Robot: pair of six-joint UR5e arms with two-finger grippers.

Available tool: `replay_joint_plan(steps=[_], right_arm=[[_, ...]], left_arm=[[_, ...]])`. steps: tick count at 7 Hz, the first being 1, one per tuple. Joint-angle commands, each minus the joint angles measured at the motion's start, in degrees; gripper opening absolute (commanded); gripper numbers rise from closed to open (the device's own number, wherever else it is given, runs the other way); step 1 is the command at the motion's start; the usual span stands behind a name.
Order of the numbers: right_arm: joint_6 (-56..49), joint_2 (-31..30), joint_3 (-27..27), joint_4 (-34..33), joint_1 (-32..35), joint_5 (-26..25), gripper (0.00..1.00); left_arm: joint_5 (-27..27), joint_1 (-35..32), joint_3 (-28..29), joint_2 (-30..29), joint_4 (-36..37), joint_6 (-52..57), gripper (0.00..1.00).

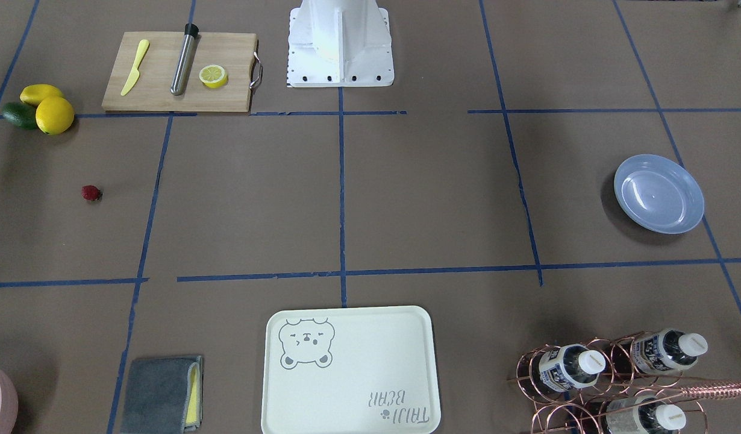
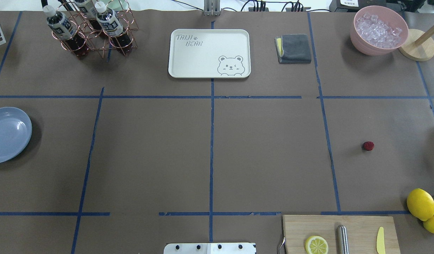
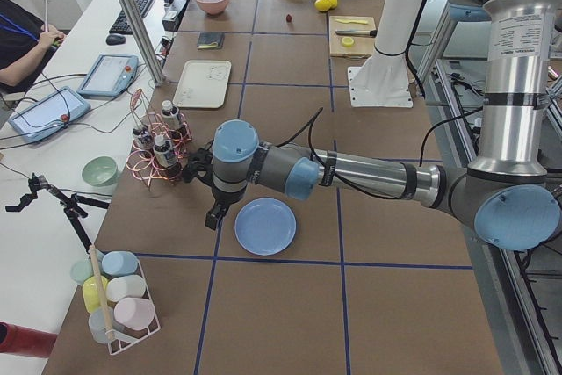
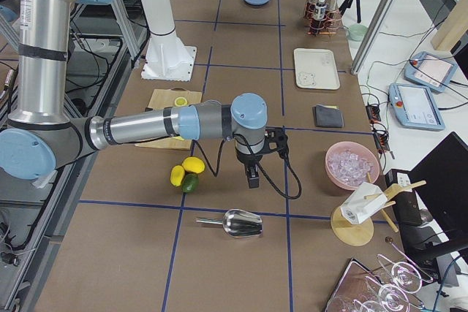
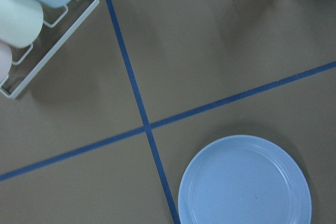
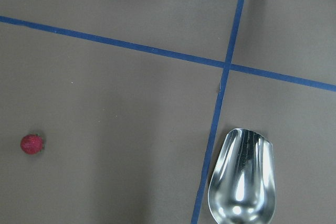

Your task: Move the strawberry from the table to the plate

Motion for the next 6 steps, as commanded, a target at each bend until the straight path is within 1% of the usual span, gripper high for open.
replay_joint_plan(steps=[1, 2, 3, 4, 5, 6], right_arm=[[-0.2, -0.1, 0.1, 0.1, 0.0, 0.2, 1.0], [-0.5, -0.1, 0.2, 0.1, 0.0, 0.1, 1.0], [-0.1, -0.1, 0.2, 0.1, 0.0, 0.2, 1.0], [-0.1, -0.1, 0.3, 0.1, 0.0, 0.2, 1.0], [-0.3, -0.1, 0.3, 0.1, 0.0, 0.2, 1.0], [-0.2, -0.1, 0.3, 0.1, 0.0, 0.2, 1.0]], left_arm=[[-0.7, 0.4, 2.6, -0.5, -9.2, -1.4, 1.0], [-3.7, 0.4, 3.4, -0.3, -14.6, -4.3, 1.0], [-3.3, 0.9, 6.8, 0.5, -22.2, -4.4, 1.0], [-4.2, 4.9, 10.8, 1.6, -30.2, -7.9, 1.0], [-1.5, 9.2, 12.5, 1.8, -30.7, -15.3, 1.0], [5.2, 12.1, 13.9, 2.4, -31.1, -18.2, 1.0]])
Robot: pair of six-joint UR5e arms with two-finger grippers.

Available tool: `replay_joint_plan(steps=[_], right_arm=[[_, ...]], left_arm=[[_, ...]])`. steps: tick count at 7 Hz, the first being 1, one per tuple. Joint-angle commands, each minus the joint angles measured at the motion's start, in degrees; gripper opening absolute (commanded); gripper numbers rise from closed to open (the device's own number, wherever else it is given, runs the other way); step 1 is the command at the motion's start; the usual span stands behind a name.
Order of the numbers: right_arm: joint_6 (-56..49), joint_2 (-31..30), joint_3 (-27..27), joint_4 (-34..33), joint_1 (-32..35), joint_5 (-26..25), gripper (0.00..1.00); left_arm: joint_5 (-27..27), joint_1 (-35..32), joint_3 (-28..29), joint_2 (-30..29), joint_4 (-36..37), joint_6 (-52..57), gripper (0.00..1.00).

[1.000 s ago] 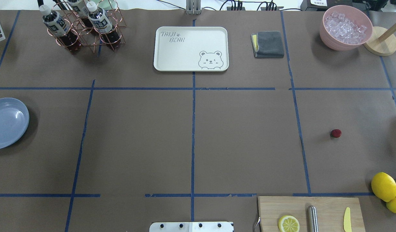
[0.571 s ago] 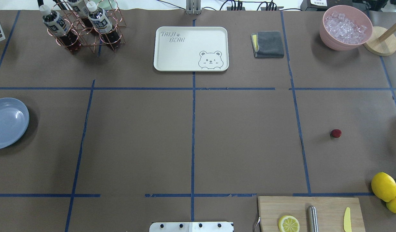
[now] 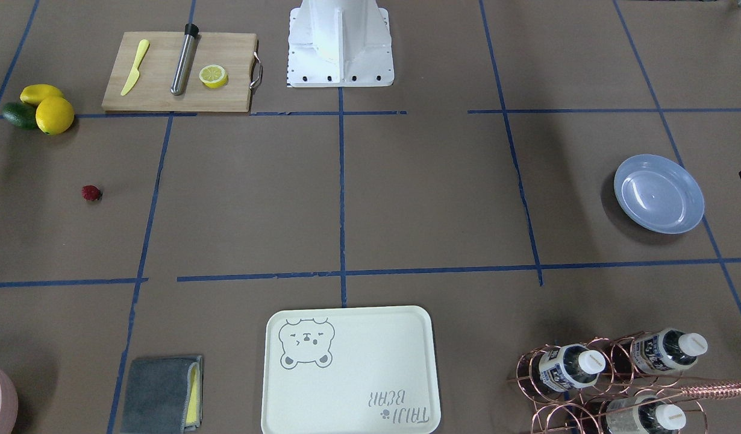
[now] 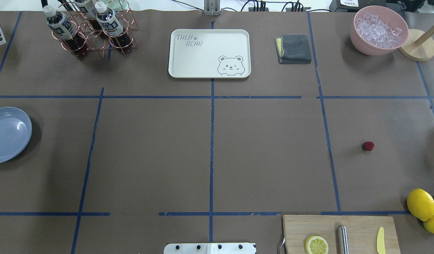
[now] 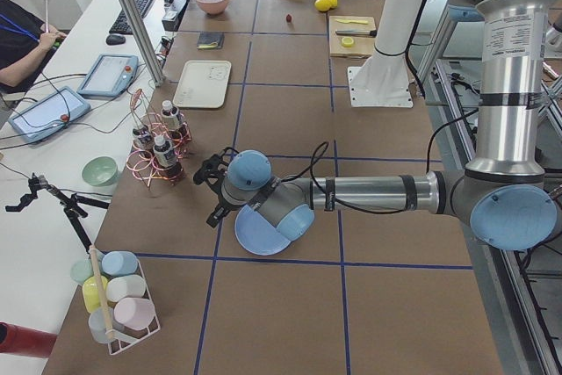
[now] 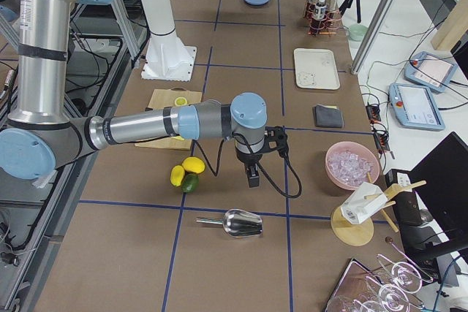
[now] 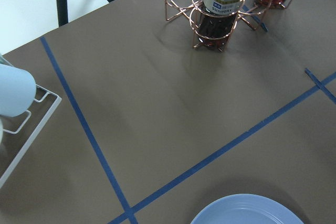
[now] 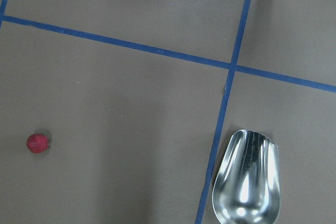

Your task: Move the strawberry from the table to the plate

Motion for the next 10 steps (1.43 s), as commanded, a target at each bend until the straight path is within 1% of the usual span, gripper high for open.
replay_joint_plan(steps=[1, 2, 3, 4, 5, 6, 10], right_arm=[[0.1, 0.0, 0.0, 0.0, 0.0, 0.0, 1.0], [0.0, 0.0, 0.0, 0.0, 0.0, -0.1, 1.0], [0.0, 0.0, 0.0, 0.0, 0.0, -0.3, 1.0], [0.0, 0.1, 0.0, 0.0, 0.0, -0.3, 1.0], [0.0, 0.1, 0.1, 0.0, 0.0, -0.3, 1.0], [0.3, -0.2, -0.1, 2.3, 0.0, -0.3, 1.0], [0.3, -0.5, -0.2, 2.9, 0.0, -0.4, 1.0]], left_arm=[[7.7, 5.2, 5.2, 0.7, -4.3, -9.4, 0.77], [7.9, 7.0, 8.8, 0.7, -9.9, -18.5, 0.52], [10.0, 10.3, 11.4, 0.9, -15.8, -25.8, 0.48], [12.2, 12.5, 14.0, 1.0, -18.8, -26.6, 0.48], [12.4, 12.6, 14.5, 1.5, -19.0, -26.3, 0.48], [12.5, 12.6, 14.5, 2.7, -19.3, -26.0, 0.48], [12.5, 13.7, 14.9, 4.7, -21.2, -25.7, 0.49]])
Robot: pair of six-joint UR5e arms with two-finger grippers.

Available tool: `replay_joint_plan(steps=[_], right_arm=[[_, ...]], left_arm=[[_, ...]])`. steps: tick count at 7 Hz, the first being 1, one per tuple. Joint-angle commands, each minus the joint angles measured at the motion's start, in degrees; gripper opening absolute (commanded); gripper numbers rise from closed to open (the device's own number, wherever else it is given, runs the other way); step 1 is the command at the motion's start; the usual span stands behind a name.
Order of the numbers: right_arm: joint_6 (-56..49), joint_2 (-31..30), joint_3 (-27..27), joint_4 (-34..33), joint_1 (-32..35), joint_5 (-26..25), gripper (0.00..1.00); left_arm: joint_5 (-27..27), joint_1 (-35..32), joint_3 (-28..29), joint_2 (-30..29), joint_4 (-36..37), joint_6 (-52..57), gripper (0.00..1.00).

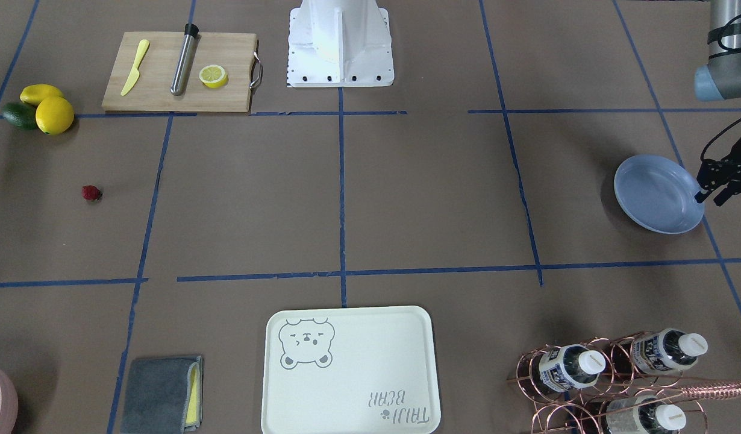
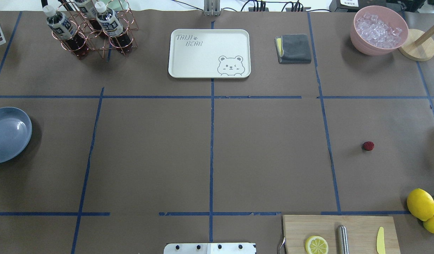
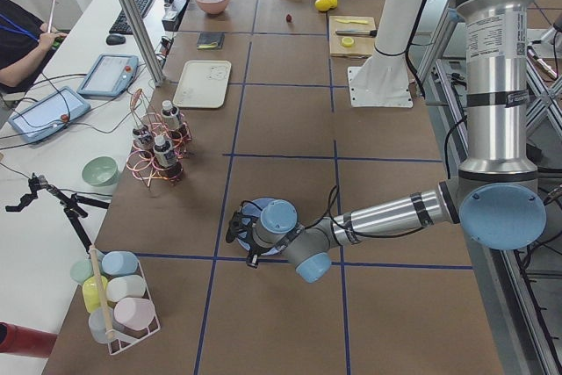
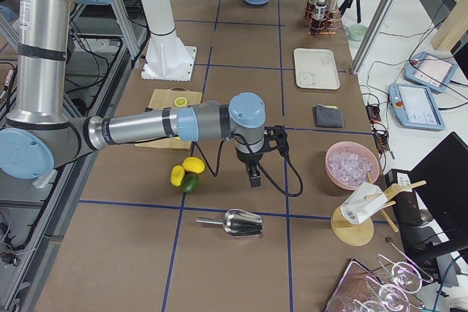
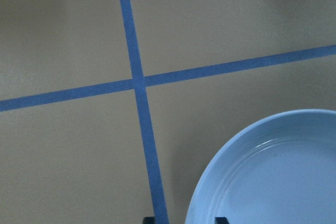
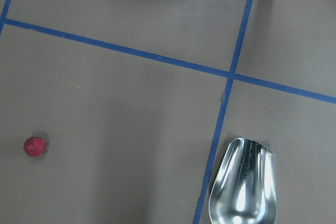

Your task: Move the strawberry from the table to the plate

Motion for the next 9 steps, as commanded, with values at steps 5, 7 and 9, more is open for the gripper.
replay_joint_plan(steps=[5, 7, 9], right_arm=[[0.2, -0.2, 0.1, 0.1, 0.0, 0.0, 1.0], [0.3, -0.2, 0.3, 0.1, 0.0, 0.0, 1.0], [0.3, -0.2, 0.4, 0.1, 0.0, 0.2, 1.0]], left_arm=[[0.0, 2.6, -0.4, 0.4, -0.6, -0.1, 0.0], [-2.5, 2.3, -9.0, 0.9, 0.8, -0.9, 0.0], [-5.8, 2.4, -22.4, -0.7, 12.3, -3.6, 0.0]])
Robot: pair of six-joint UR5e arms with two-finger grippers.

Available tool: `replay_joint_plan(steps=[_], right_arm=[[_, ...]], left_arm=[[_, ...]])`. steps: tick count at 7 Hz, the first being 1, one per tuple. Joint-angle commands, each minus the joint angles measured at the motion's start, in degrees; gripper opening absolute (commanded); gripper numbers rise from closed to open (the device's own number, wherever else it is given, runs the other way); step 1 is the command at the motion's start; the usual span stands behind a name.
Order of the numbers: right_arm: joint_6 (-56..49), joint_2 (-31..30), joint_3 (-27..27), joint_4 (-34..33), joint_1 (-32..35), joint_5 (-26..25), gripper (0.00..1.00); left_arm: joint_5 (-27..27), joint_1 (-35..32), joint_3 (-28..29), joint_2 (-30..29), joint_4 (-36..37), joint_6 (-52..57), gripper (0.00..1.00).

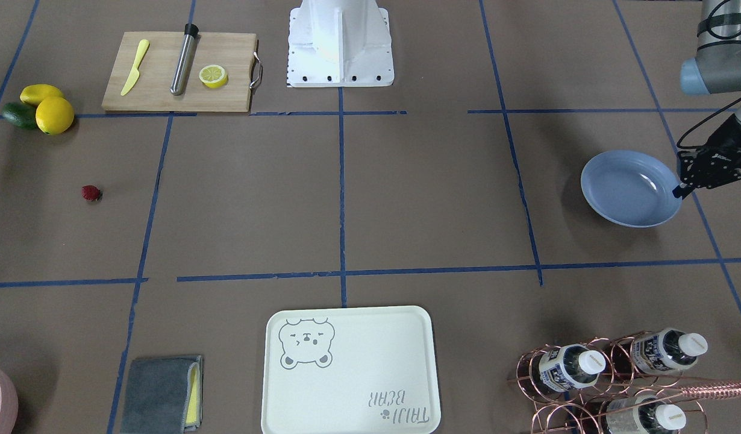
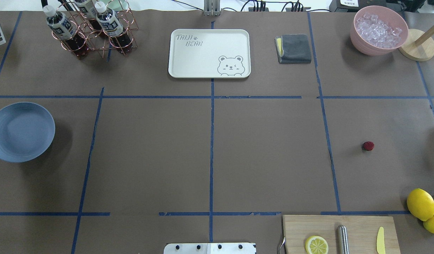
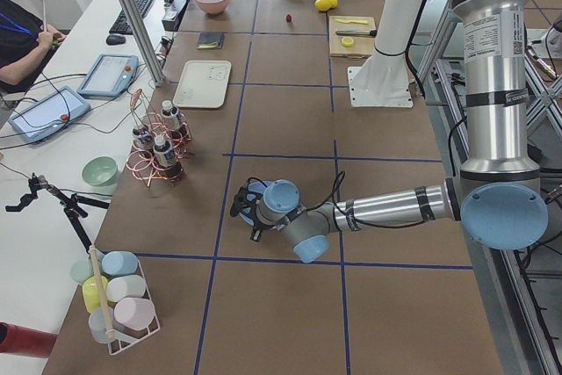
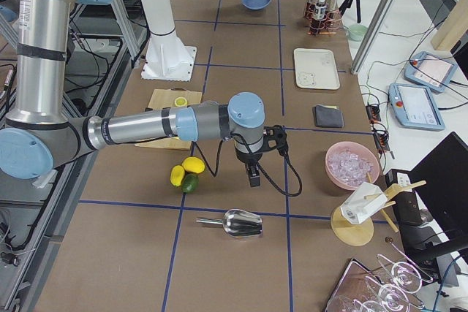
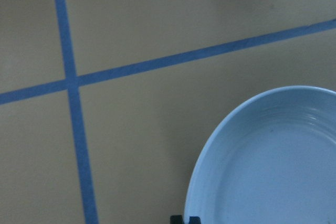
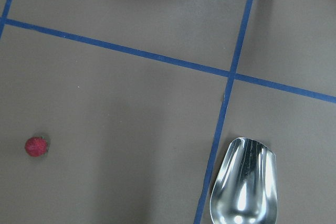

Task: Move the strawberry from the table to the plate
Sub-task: 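Grasp the light blue plate with the left gripper and slide it to table center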

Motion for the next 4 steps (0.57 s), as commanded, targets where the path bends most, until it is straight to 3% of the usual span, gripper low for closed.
replay_joint_plan(steps=[1, 2, 3, 4], right_arm=[[0.3, 0.0, 0.5, 0.0, 0.1, 0.2, 1.0], [1.2, 0.0, 0.4, 0.0, 0.1, 0.2, 1.0], [1.3, 0.0, 0.1, 0.0, 0.1, 0.0, 1.0], [1.8, -0.1, 0.1, 0.0, 0.1, 0.0, 1.0]], left_arm=[[0.0, 0.1, -14.4, -4.3, 14.1, -4.1, 0.0], [1.4, 1.4, -17.0, -7.6, 17.0, -6.4, 0.0], [4.2, 7.8, -17.7, -12.5, 17.3, -13.7, 0.0], [10.8, 16.1, -17.1, -19.6, 21.4, -22.4, 0.0]])
